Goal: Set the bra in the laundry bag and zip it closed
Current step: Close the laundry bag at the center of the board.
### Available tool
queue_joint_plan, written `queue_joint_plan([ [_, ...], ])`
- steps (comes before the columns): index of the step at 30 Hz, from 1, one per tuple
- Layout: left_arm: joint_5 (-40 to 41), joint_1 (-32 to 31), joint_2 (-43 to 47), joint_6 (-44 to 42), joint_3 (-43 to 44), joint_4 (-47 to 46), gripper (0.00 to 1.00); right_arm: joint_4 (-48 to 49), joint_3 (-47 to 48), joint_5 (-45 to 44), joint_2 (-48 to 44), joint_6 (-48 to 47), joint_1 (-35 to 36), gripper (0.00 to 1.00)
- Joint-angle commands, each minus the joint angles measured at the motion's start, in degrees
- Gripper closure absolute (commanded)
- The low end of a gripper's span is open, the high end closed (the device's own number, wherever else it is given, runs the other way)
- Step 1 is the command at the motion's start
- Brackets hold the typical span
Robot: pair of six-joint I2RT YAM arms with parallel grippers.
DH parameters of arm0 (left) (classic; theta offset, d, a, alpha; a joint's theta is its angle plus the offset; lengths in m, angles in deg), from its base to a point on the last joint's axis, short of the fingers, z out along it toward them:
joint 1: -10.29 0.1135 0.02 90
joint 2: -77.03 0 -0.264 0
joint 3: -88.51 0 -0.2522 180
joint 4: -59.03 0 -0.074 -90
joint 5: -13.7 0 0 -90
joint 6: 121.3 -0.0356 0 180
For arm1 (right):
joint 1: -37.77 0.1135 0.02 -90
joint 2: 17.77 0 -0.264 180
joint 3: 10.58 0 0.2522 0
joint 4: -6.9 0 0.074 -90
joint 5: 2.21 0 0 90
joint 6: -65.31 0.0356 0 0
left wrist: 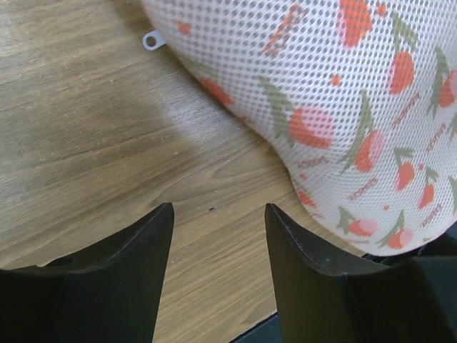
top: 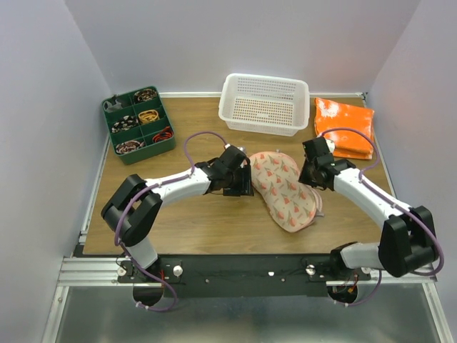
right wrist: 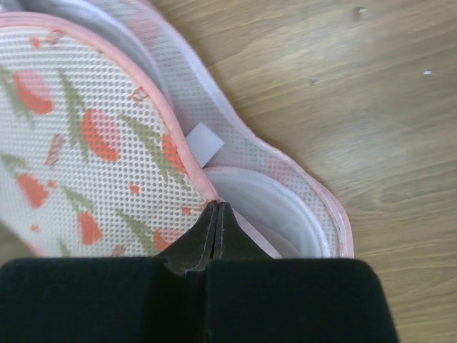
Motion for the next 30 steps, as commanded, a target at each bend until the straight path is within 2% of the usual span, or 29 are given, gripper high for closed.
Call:
queue_joint_plan([
  [1, -0.99, -0.38, -0.87, -1.20, 1.64, 0.01, 0.38, 2.08, -0.48, -12.28, 4.29, 2.91, 0.01, 0.99],
  [7, -0.73, -0.38, -0.34, -1.90, 1.38, 0.01, 0.38, 6.31, 1.18, -17.83, 8.68, 3.18, -0.17, 0.99],
  [10, 0.23, -0.38, -0.08, -2.61, 2.08, 1.06, 0.38, 3.76, 4.09, -18.79, 10.53, 3.88, -0.17, 0.93],
  [12, 0.76, -0.29, 0.36, -2.96, 2.00, 1.24, 0.38, 4.11, 4.36, -18.53, 10.54, 3.88, -0.17, 0.83],
  [13, 0.94, -0.29, 0.45, -3.05, 2.00, 1.33, 0.38, 4.11, 4.53, -18.36, 10.19, 3.97, -0.25, 0.74],
  [14, 1.03, -0.29, 0.45, -3.22, 2.43, 1.50, 0.38, 3.76, 4.62, -18.27, 9.75, 4.14, -0.17, 0.57],
  [16, 1.29, -0.29, 0.36, -3.57, 2.79, 1.77, 0.38, 2.70, 4.89, -18.44, 7.74, 4.93, -0.17, 0.52],
  [17, 1.38, -0.21, 0.27, -3.57, 2.96, 1.77, 0.38, 2.53, 4.89, -18.70, 6.85, 5.11, -0.17, 0.40],
  [18, 1.38, -0.21, 0.19, -3.66, 3.14, 1.85, 0.38, 2.18, 4.97, -18.53, 6.24, 5.37, -0.25, 0.34],
  [19, 1.38, -0.21, 0.01, -3.66, 3.23, 2.03, 0.37, 1.74, 5.15, -18.53, 4.84, 5.46, -0.34, 0.33],
  [23, 0.94, -0.29, -0.17, -3.75, 3.49, 1.77, 0.38, 0.15, 5.85, -18.80, 3.59, 6.16, -1.13, 0.18],
  [26, 0.85, -0.21, -0.17, -3.92, 3.84, 2.03, 0.37, 2.00, 5.94, -11.26, 5.78, 4.32, -3.85, 0.16],
  [27, 0.94, -0.29, -0.25, -4.27, 3.93, 2.47, 0.38, 3.30, 6.20, -4.97, 6.57, 2.75, -4.64, 0.16],
  [29, 1.11, -0.21, 0.09, -4.45, 4.19, 2.82, 0.38, 3.14, 6.91, -0.01, 8.16, 2.56, -6.75, 0.15],
  [30, 1.46, -0.12, 0.36, -4.63, 4.11, 3.00, 0.38, 4.88, 6.74, 5.15, 9.12, 0.73, -7.19, 0.15],
])
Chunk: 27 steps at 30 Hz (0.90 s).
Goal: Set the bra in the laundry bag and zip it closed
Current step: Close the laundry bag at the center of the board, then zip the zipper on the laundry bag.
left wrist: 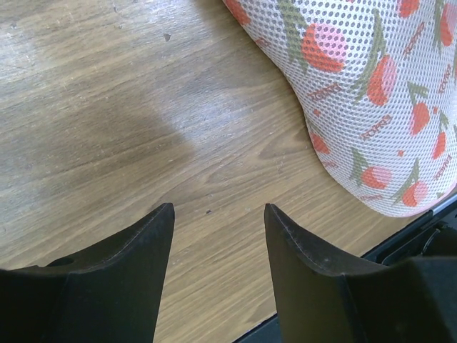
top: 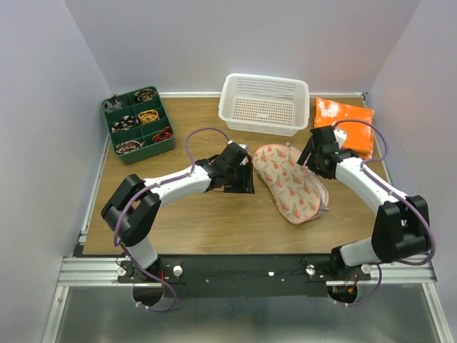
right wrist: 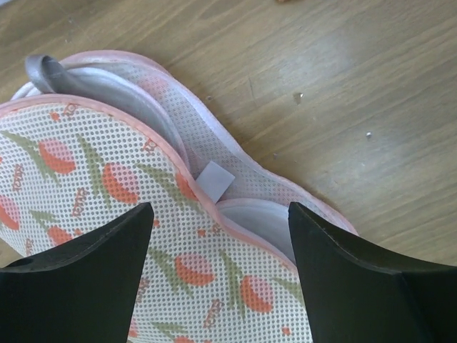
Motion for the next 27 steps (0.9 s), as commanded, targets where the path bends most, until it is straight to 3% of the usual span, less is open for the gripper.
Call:
queue_joint_plan([
  [1, 1.47, -0.12, 0.67, -1.37, 1.57, 1.16, 0.38, 2.82, 1.07, 16.93, 3.77, -4.02, -3.68, 0.15],
  [8, 2.35, 0.32, 2.51, -1.64, 0.43, 1.43, 0.37, 8.88, -2.26, 27.22, 2.81, -15.62, -8.95, 0.06],
  [14, 2.26, 0.94, 2.60, -2.51, 0.60, 1.78, 0.37, 12.67, -4.64, 27.83, 4.46, -16.52, -15.72, 0.02],
  [22, 2.70, 1.38, 2.86, -3.48, 0.43, 2.04, 0.37, 24.18, -9.03, 53.37, 7.03, -16.95, -22.57, 0.02],
  [27, 2.61, 1.73, 2.87, -3.74, 0.16, 1.86, 0.37, 23.93, -8.95, 58.17, 10.45, -18.18, -22.84, 0.02],
])
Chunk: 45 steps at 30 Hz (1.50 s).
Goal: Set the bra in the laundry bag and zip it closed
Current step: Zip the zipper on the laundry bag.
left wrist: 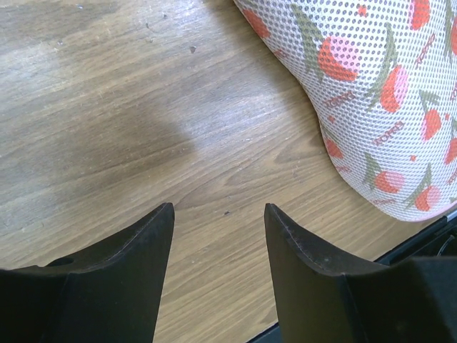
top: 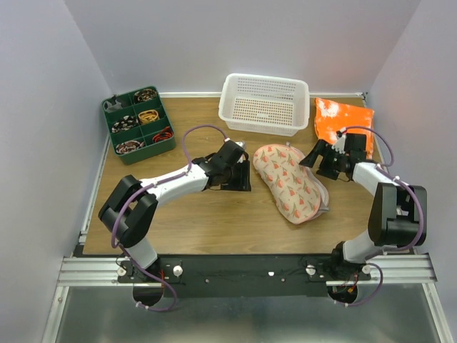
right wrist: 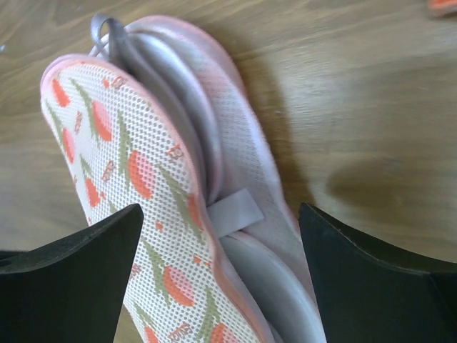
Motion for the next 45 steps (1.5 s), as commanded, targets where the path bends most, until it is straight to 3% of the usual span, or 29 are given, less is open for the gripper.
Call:
queue_joint_plan([
  [1, 1.12, 0.52, 1.58, -1.14, -0.08, 0.57, 0.37, 3.29, -0.34, 10.48, 4.31, -2.25, -0.51, 0.02],
  [16, 1.39, 1.84, 1.58, -2.99, -0.52, 1.19, 0.37, -0.32, -3.75, 16.53, 4.41, -1.56, -0.16, 0.01],
  [24, 1.39, 2.28, 0.43, -3.69, 0.97, 1.54, 0.37, -4.79, -4.56, 15.75, -3.32, 2.49, 7.31, 0.03],
  [27, 1.21, 2.28, -0.27, -3.69, 1.94, 1.37, 0.37, -8.04, -3.59, 10.58, -7.44, 2.76, 9.69, 0.03],
  [31, 0.33, 2.28, -1.67, -3.43, 2.82, -0.21, 0.37, -13.14, -2.71, -5.13, -12.28, 4.42, 9.69, 0.02],
  [34, -0.28, 2.28, -2.82, -3.17, 3.18, -1.35, 0.37, -13.59, -3.58, -7.80, -14.05, 6.00, 9.60, 0.01],
  [45, -3.80, 2.28, -6.42, -0.53, 1.42, -9.88, 0.37, -0.23, -11.50, 6.78, -9.65, 8.73, 9.60, 0.01],
])
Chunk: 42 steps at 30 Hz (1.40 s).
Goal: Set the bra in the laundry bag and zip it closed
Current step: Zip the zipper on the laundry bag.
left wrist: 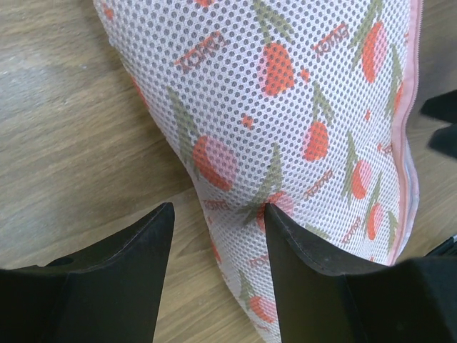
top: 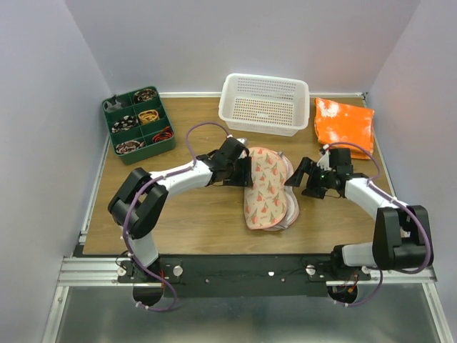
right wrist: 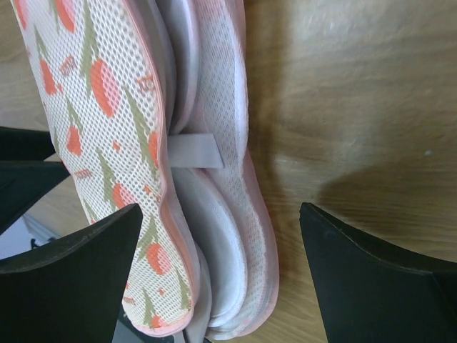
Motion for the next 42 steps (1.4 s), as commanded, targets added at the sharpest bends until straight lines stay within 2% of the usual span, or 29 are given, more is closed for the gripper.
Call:
queue_joint_plan([
  [1, -3.55, 0.29, -1.37, 1.96, -0.92, -6.75, 0.37, 6.67, -2.84, 6.82, 1.08, 1.92, -0.15, 0.01],
  [11, -6.02, 0.29, -3.92, 3.90, -0.48, -9.58, 0.38, 9.67, -5.13, 10.52, 5.91, -0.11, -0.06, 0.01],
  [16, -6.29, 0.29, -4.19, 4.16, 0.31, -9.23, 0.38, 11.52, -6.18, 12.29, 6.97, 0.16, -0.06, 0.05],
  [19, -6.03, 0.29, -4.45, 4.34, 0.92, -8.44, 0.38, 9.77, -6.10, 9.83, 5.65, 0.16, -0.06, 0.12],
  [21, -6.11, 0.29, -4.45, 4.42, 1.01, -8.44, 0.38, 8.45, -5.75, 6.93, 3.72, 0.24, -0.06, 0.22],
  [24, -6.02, 0.29, -4.36, 4.42, 0.92, -8.43, 0.38, 7.39, -5.92, 4.38, 1.27, 0.24, -0.06, 0.30],
  [30, -6.02, 0.21, -4.36, 4.34, 1.01, -7.99, 0.38, 6.86, -5.92, 3.06, -0.32, 0.51, -0.15, 0.37],
  [32, -6.11, 0.21, -4.10, 4.25, 1.01, -7.99, 0.38, 6.86, -5.92, 2.97, -0.24, 0.51, -0.06, 0.36],
  [36, -6.02, 0.03, -4.10, 4.25, 1.45, -7.82, 0.38, 7.12, -5.75, 4.29, 0.73, 0.42, 0.03, 0.28],
  [42, -5.23, -0.85, -4.71, 4.42, 3.03, -6.94, 0.38, 6.95, -5.13, 4.29, 1.25, 0.25, 0.47, 0.27],
])
